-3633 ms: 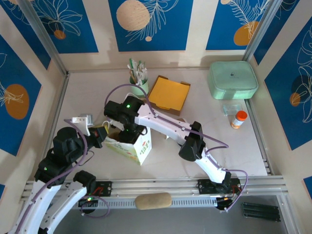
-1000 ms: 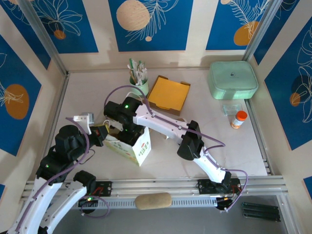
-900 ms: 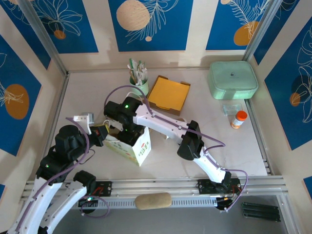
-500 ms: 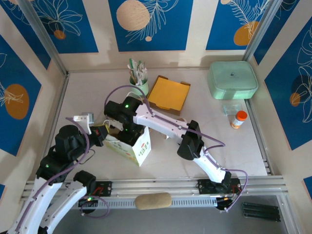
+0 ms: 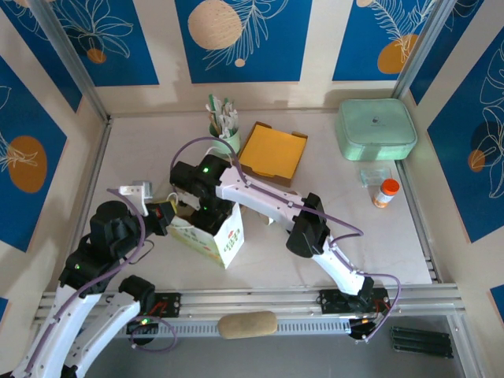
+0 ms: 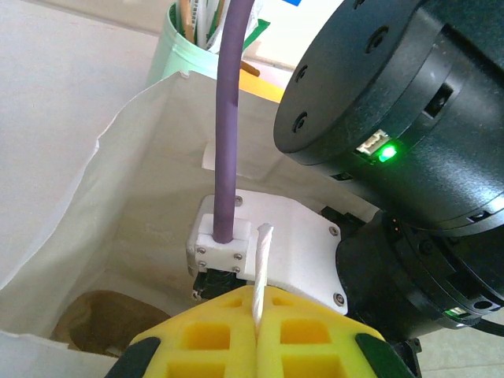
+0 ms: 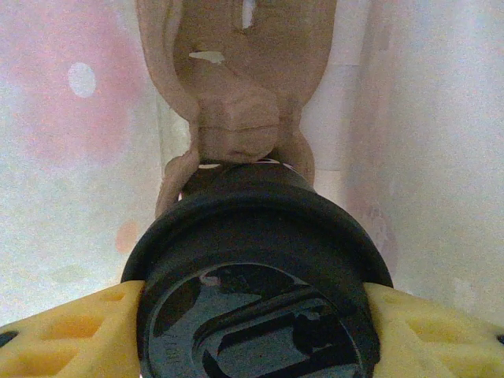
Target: Pack the takeout coffee
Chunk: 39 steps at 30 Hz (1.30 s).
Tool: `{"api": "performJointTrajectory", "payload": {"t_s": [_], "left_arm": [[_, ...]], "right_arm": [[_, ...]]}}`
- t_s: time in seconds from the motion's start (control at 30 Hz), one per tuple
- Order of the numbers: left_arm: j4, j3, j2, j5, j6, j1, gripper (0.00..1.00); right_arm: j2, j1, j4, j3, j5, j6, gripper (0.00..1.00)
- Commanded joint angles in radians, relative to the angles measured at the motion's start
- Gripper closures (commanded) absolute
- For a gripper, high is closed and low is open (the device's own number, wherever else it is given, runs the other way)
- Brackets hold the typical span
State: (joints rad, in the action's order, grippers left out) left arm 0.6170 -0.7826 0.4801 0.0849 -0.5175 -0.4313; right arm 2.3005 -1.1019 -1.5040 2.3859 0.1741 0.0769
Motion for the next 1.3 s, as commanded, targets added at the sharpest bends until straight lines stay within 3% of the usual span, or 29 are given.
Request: {"api": "performJointTrajectory", "payload": {"t_s": [0.0, 0.2, 0.63, 1.27], "left_arm": [[0.023, -0.014, 0.007, 0.003, 0.003, 0.003, 1.00], [0.022, -0.012, 0.007, 0.003, 0.002, 0.003, 1.00], [0.029, -0.010, 0.005, 0.001, 0.000, 0.003, 1.00], [0.032, -0.007, 0.008, 0.003, 0.001, 0.004, 1.00]], "right_arm": [[0.056, -0.005, 0.014, -0.045, -0.071, -0.008, 0.51], [0.055, -0.007, 0.005, -0.030, -0.068, -0.006, 0.48], [0.050, -0.022, -0.072, 0.105, -0.054, 0.001, 0.25], [0.010, -0.028, -0.132, 0.198, 0.001, 0.065, 0.15]]}}
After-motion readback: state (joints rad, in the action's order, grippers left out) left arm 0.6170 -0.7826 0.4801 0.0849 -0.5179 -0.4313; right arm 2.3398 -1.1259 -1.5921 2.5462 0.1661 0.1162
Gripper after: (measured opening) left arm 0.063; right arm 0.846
